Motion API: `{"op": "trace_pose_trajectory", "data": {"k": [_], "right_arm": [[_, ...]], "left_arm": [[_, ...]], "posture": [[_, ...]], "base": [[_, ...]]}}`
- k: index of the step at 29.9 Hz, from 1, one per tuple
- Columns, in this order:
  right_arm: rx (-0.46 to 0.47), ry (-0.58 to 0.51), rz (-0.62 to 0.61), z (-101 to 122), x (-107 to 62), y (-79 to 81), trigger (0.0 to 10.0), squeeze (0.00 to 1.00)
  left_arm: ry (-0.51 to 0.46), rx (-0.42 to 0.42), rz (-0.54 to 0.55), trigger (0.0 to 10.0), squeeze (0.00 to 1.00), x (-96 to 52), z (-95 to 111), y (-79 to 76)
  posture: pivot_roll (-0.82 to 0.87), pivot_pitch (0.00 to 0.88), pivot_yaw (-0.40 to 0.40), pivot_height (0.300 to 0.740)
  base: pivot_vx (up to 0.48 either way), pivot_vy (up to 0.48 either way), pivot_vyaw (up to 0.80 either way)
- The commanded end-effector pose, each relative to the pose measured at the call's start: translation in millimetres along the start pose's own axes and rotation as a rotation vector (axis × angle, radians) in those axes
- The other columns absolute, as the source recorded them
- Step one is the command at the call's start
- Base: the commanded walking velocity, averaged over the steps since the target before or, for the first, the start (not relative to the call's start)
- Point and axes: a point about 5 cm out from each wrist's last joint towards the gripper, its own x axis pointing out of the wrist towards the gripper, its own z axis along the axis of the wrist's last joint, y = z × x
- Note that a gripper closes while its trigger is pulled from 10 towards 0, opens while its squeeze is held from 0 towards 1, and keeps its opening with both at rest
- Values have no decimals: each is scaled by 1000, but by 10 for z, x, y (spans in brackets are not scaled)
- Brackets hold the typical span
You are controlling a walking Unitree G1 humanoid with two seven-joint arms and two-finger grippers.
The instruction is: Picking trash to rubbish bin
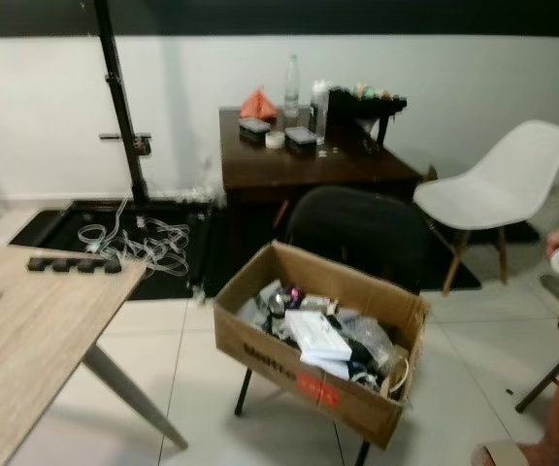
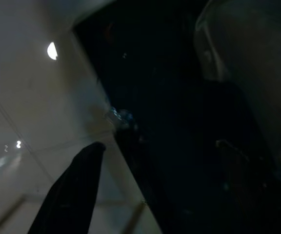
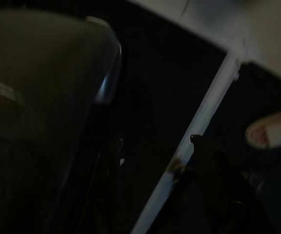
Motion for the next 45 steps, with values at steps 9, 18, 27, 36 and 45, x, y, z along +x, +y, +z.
{"op": "trace_pose_trajectory", "data": {"k": [9, 18, 27, 36, 45], "right_arm": [[-18, -15, 25, 75, 10, 50, 10000, 0], [-31, -16, 34, 91, 12, 63, 10000, 0], [40, -64, -38, 198, -4, -137, 10000, 0], [166, -448, -25, 1115, -200, -627, 10000, 0], [-46, -857, 682, 1927, -659, -263, 10000, 0]], "left_arm": [[20, -1, -20, 10000, 0, 6, -79, -53], [52, -16, -20, 10000, 0, 8, -228, -114], [64, -7, -30, 10000, 0, 9, -265, -143], [52, 16, -21, 10000, 0, 5, -198, -86], [48, 34, -22, 10000, 0, 1, -163, -51]], "posture": [[-79, 65, 21, 740], [-68, 67, 20, 740], [-74, 68, 20, 740], [-109, 57, 27, 740], [-122, 50, 25, 740]], "base": [[0, 0, 760], [0, 0, 761], [0, 0, 763], [0, 0, 763], [0, 0, 763]]}}
